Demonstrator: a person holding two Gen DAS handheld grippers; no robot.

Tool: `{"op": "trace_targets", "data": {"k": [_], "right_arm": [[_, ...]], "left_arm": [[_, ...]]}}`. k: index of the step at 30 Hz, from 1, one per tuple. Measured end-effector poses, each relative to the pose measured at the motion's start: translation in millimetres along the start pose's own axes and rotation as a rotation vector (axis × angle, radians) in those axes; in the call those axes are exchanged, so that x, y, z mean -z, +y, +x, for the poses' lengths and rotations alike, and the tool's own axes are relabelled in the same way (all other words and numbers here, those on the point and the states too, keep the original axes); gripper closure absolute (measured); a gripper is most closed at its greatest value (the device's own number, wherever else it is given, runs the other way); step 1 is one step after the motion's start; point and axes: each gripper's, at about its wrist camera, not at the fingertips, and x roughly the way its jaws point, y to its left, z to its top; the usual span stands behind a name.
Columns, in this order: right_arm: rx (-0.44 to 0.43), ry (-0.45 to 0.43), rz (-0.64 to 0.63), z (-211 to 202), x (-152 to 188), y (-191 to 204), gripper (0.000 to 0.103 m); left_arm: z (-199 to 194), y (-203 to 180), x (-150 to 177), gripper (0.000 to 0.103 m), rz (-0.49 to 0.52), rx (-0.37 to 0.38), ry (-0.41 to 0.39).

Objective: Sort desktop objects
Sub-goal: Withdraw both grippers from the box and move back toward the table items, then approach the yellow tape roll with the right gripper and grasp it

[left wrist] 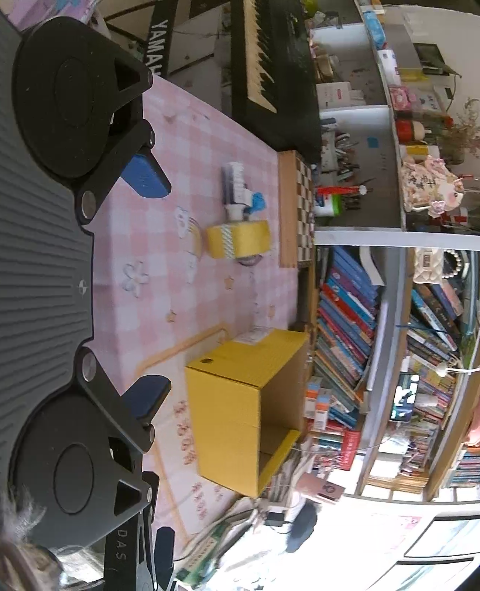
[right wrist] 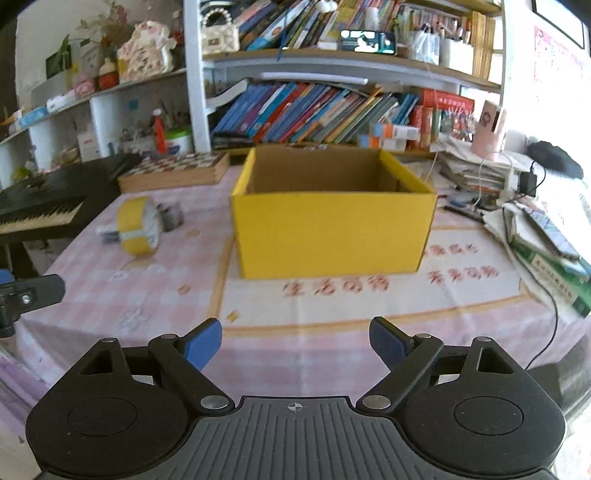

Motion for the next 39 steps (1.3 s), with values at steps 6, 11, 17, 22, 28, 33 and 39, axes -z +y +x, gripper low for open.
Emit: {"op": "trace_targets", "data": {"k": [6, 11, 17, 22, 28, 33, 39], "right_arm": [[-0.043, 0.032, -0.041, -4.9, 15.4, 30.5, 0.014], [-0.075, 0.047, -0.084, -7.8, 19.9, 52.2, 0.014], [-0.105, 0.054, -0.130, -9.0, 21.1, 71.1, 0.014], [-0.122, 0.044, -0.159, -10.5, 19.3, 83.9, 0.014], [-0.143, 0.040, -0.179, -9.9, 15.8, 96.4, 0.014], [-0.164, 0.038, -0.200, -8.6, 12.6, 104.4, 0.014], [-0.188, 0.041, -0.223, -4.3, 10.6, 113.4, 0.014]], "left_arm": [[-8.8, 15.8, 15.7, 0.000, 0.004, -0.006, 0.034], [-15.0, 28.3, 21.4, 0.000, -0.002, -0.013, 0.043], [-19.2, 41.7, 25.5, 0.000, -0.021, -0.031, 0.049], [-21.4, 50.5, 25.4, 0.000, -0.030, -0.037, 0.045], [-25.0, 59.5, 24.7, 0.000, -0.034, -0.051, 0.031], [-26.8, 68.4, 24.9, 0.000, -0.053, -0.071, 0.034], [-29.3, 75.4, 26.4, 0.000, -0.065, -0.091, 0.032]]}}
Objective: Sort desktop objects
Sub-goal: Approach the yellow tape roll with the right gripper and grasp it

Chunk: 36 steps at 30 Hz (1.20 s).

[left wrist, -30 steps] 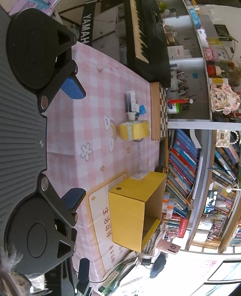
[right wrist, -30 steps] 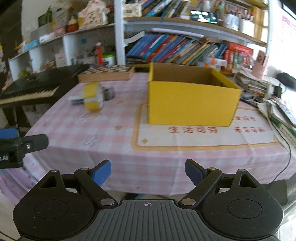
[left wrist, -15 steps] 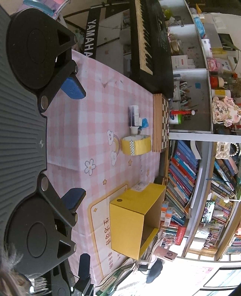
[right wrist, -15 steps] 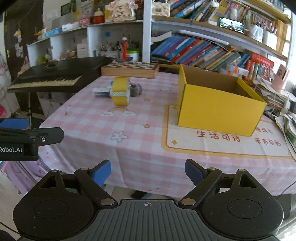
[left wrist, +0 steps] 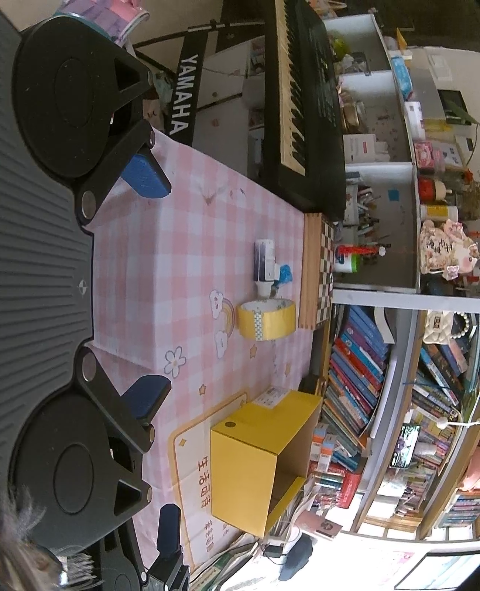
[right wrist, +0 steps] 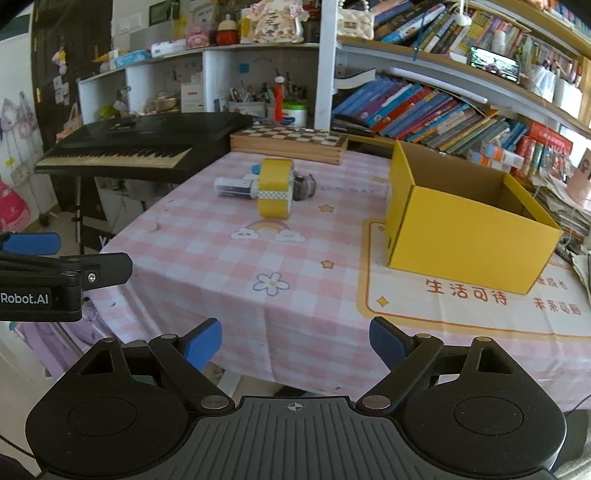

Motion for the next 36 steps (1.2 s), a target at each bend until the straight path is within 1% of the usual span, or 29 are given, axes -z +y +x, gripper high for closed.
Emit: {"op": "trace_targets", "data": {"k": [13, 26, 36], "right_arm": [[-0.042, -0.001, -0.033, 22.4, -15.3, 2.6, 0.014], [-0.083, 0.033, -0.057, 67.3, -42.2, -8.5, 0.014], [-0.112, 0.037, -0.056, 111.6, -72.5, -17.5, 0.014]], "left_arm": [[13.1, 8.8, -7.9, 0.000, -0.014, -0.040, 0.003], [55.6, 10.1, -30.5, 0.000, -0.026, -0.068, 0.033], [95.1, 19.6, -56.2, 0.000, -0.059, -0.134, 0.039]]}}
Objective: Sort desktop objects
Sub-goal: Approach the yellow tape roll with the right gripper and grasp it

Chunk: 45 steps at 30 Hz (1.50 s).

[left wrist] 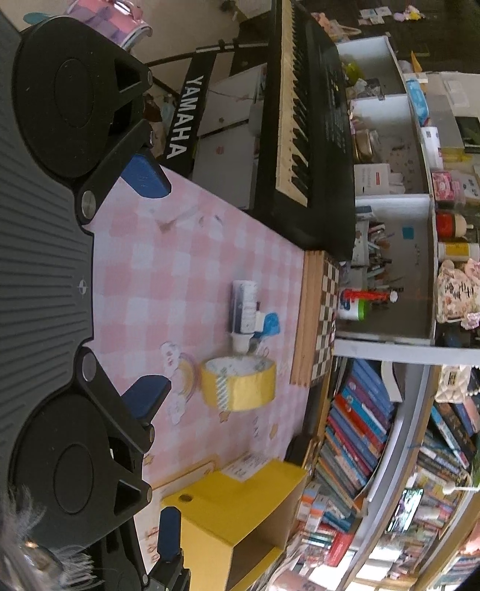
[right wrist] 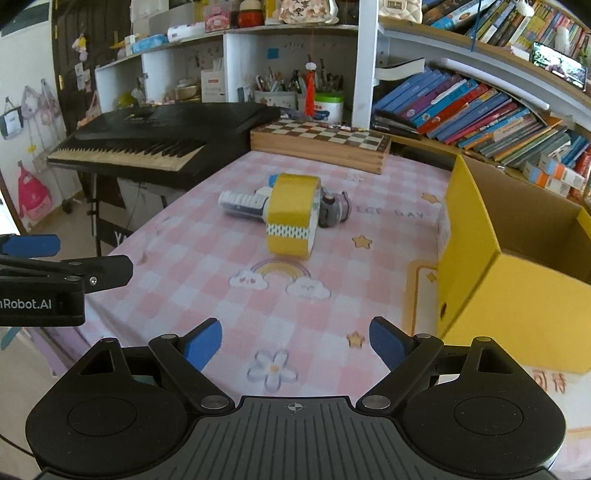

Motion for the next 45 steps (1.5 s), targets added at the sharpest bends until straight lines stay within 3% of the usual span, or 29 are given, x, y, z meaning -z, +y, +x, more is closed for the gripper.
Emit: {"op": "trace_targets", "data": {"k": [22, 29, 35, 36, 40, 45], "right_arm": [[-0.089, 0.016, 0.051, 83.4, -58.4, -23.9, 0.014], [-0.110, 0.016, 0.011, 116.1, -75.7, -13.1, 0.014], [-0.093, -0.040, -0.071, 120.0, -81.5, -13.6, 0.016], [-0.094, -0.049, -0.082, 118.1, -82.1, -15.3, 0.017], [-0.138, -0.047, -0.117, 107.7, -84.1, -23.9, 0.057], [-0.135, -0.026, -0.129, 92.9, -79.9, -40.0, 0.063]], "left_arm": [[52.9, -1.1, -46.1, 0.000, -0.047, -0.131, 0.015], [61.9, -0.4, -55.3, 0.000, -0.055, -0.179, 0.022], [73.0, -4.1, -59.1, 0.000, -0.050, -0.189, 0.037], [75.4, -4.9, -59.5, 0.000, -0.048, -0.187, 0.040], [90.7, -10.3, -63.0, 0.000, -0.026, -0.167, 0.044], [121.0, -18.4, -70.1, 0.000, 0.052, -0.085, 0.044]]}}
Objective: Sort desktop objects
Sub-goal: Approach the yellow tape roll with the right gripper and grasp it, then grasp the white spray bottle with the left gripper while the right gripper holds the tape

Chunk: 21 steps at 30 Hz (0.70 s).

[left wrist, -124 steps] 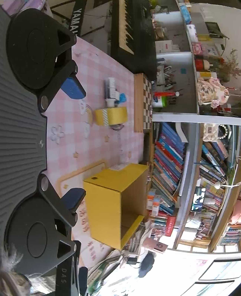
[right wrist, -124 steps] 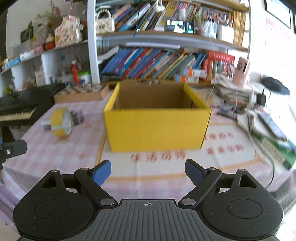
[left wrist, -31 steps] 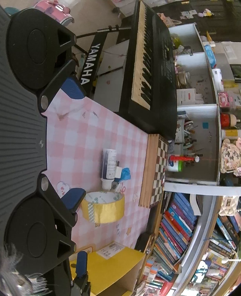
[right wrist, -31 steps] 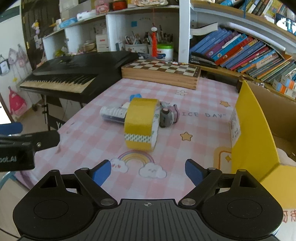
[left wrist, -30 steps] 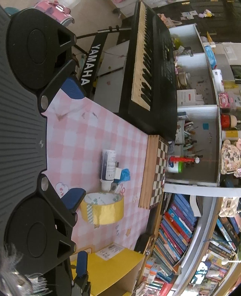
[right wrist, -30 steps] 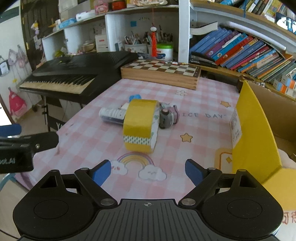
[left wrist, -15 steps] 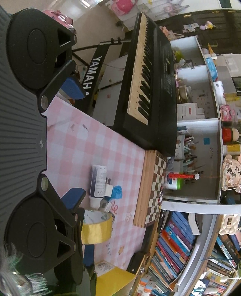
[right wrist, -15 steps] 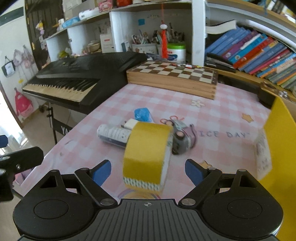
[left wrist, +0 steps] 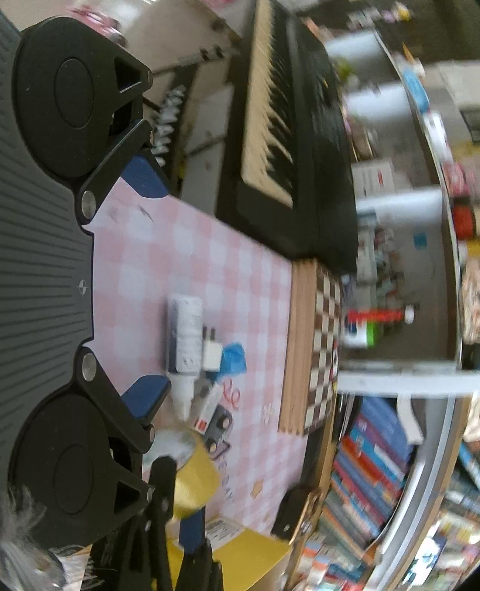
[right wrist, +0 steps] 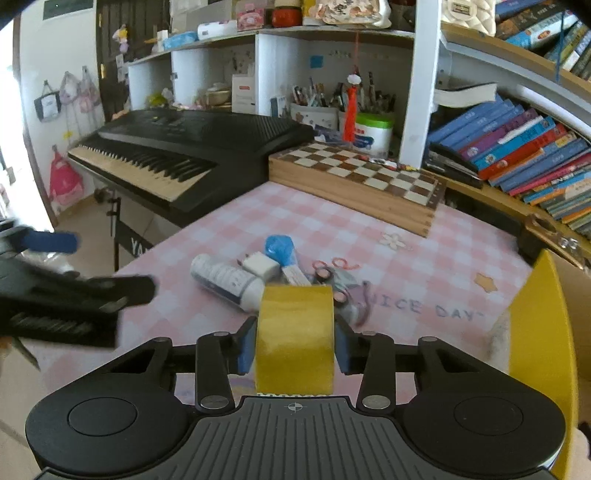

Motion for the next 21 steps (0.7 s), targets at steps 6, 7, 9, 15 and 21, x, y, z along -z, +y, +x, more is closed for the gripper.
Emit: {"op": "trace_targets", "data": {"k": [6, 7, 9, 15, 21], "right_arm": [[0.009, 0.030, 0.038, -12.4, 8.7, -18.5, 0.063], [0.007, 0.033, 0.045, -13.1, 9.9, -20.7, 0.063], [0.002, 0.036, 0.055, -15.1, 12.4, -23.5, 0.062], [-0.013, 0.037, 0.076, -17.9, 14.6, -29.1, 0.062], [-0.006, 0.032, 0.079, -19.6, 15.5, -31.5, 0.063]], "left_arm": [[49.9, -15.3, -14.3, 0.000, 0.265, 0.146, 0.026], [57.6, -17.7, -15.7, 0.000, 0.318, 0.171, 0.033], [71.8, -22.0, -18.7, 0.001, 0.402, 0.217, 0.054], [103.3, -27.7, -21.7, 0.013, 0.482, 0.335, 0.155], [85.1, -31.1, -18.6, 0.055, 0.505, 0.397, 0.271]]}}
